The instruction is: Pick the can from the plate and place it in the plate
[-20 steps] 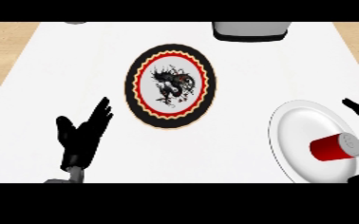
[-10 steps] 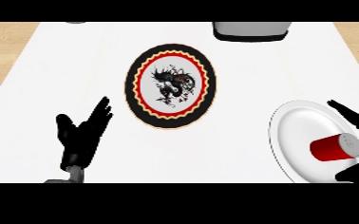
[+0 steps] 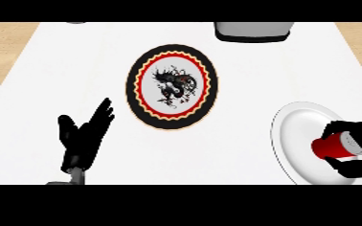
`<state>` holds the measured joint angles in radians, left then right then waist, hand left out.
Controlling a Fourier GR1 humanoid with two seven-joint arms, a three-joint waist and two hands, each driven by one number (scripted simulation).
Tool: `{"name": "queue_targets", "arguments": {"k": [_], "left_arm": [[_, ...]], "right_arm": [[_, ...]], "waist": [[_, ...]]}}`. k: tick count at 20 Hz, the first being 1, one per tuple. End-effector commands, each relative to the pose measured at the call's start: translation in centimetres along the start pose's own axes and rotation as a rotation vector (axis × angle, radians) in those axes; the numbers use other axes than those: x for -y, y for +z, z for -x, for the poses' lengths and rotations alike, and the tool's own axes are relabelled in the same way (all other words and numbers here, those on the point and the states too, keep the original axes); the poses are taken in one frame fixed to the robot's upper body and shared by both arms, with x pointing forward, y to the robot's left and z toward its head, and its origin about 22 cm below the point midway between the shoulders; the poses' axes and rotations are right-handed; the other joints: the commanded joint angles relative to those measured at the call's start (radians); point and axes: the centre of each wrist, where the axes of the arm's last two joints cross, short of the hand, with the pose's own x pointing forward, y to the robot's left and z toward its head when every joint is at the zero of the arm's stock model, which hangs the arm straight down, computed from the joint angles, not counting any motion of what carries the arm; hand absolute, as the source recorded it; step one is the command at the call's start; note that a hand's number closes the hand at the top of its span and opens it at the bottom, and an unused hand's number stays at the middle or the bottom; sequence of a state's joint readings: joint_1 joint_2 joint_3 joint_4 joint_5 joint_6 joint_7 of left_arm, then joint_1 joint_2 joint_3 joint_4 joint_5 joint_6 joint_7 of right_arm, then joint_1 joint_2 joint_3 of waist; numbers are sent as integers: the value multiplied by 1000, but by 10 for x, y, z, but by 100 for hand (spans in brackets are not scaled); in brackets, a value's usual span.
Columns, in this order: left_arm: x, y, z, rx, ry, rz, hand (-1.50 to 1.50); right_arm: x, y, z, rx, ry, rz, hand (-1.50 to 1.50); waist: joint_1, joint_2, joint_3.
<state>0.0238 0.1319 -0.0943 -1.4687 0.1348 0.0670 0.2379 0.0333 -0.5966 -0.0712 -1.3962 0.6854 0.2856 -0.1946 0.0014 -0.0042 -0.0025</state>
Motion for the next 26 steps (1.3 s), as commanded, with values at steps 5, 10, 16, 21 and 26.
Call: {"name": "queue_targets", "arguments": {"k": [5,10,16,21,26], "left_arm": [[4,0,6,-12,-18,20,0],[18,-4,0,-2,-25,78,0],[18,-5,7,-33,-39,79,0],[24,-5,7,-30,-23,91,0],[23,-9,-1,-10,-27,69,0]], "right_arm": [[-56,-27,-146,117,-24,98,150],[-78,-37,-229,200,-101,161,150],[-65,-23,-301,269,-141,464,150],[-65,-13,-329,195,-256,619,150],[-71,-9,-351,104,-403,714,150]], "waist": [[37,0,-5],[97,2,-7],[88,-15,-4],[85,-13,-2],[87,-1,0]]}}
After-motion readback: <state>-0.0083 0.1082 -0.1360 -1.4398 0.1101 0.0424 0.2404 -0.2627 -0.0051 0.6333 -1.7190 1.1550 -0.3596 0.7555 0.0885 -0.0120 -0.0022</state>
